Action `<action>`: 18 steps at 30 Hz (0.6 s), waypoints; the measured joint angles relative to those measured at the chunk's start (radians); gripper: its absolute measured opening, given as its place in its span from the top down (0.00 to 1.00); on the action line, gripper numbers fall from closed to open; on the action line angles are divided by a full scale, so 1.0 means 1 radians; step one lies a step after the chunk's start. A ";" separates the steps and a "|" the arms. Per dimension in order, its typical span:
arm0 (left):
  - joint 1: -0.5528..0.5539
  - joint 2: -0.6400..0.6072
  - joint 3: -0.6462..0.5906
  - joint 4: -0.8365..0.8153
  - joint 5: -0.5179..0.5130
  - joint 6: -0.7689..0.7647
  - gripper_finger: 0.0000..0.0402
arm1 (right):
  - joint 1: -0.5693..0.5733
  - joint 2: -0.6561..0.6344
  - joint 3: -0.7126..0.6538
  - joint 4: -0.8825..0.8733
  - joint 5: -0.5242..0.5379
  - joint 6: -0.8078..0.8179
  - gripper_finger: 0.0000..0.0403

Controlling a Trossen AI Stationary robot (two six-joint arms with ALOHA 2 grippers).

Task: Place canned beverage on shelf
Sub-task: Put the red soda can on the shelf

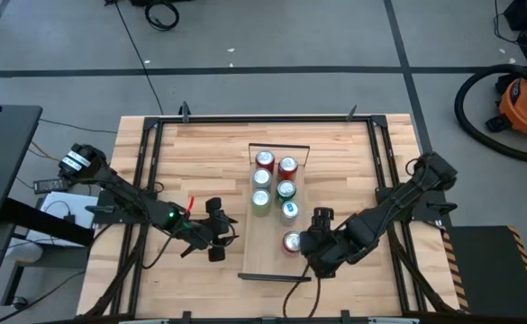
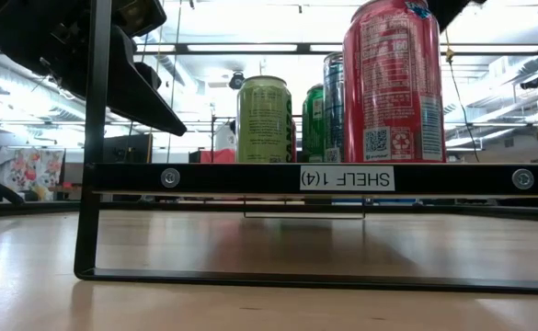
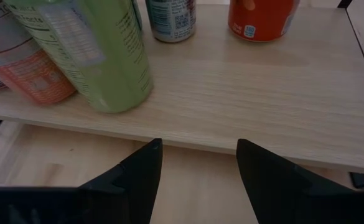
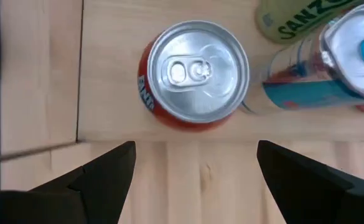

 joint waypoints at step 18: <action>0.001 0.000 0.000 0.000 0.000 0.001 0.46 | -0.029 -0.010 -0.180 0.321 -0.096 0.061 0.14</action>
